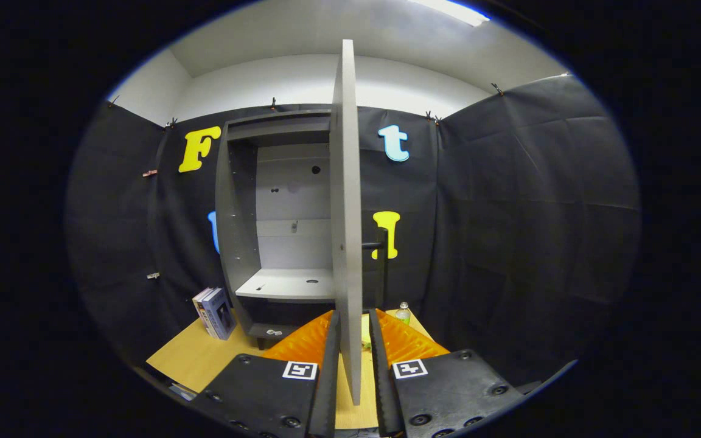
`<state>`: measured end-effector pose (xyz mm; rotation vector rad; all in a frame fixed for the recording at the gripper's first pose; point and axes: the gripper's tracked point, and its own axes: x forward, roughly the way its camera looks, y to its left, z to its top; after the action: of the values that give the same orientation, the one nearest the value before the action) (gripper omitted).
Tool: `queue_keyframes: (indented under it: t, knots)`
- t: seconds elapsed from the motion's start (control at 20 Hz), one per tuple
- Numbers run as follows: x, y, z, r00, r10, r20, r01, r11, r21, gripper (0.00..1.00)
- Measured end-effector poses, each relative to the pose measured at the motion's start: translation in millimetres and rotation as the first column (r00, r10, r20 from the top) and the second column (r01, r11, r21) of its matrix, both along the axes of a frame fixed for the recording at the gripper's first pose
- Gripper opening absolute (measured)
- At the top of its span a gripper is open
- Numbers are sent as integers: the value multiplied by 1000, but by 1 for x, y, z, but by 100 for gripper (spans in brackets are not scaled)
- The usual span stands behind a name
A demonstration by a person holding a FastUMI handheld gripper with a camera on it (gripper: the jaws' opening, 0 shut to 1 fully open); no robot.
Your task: Open the shoe cabinet door, grab the shoes and put them into the shoe cabinet, then close the shoe cabinet door.
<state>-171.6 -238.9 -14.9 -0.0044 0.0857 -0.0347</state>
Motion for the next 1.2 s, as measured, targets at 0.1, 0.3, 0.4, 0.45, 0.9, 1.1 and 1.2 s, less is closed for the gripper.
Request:
queue_keyframes:
  t: [0.1,0.3,0.4,0.45,0.9,1.1,1.2]
  knots:
    - [1,13,-3,1000,29,-6,-29,1000,-4,30]
    - [6,35,-7,997,71,-7,-71,997,-4,30]
    - [6,46,-8,996,85,-8,-84,996,13,30]
    - [6,53,-8,996,89,-10,-89,996,20,30]
    - [7,88,-6,993,115,9,-115,993,31,30]
    - [8,93,-7,989,147,10,-147,989,31,30]
    - [9,93,-8,986,166,8,-167,985,34,30]
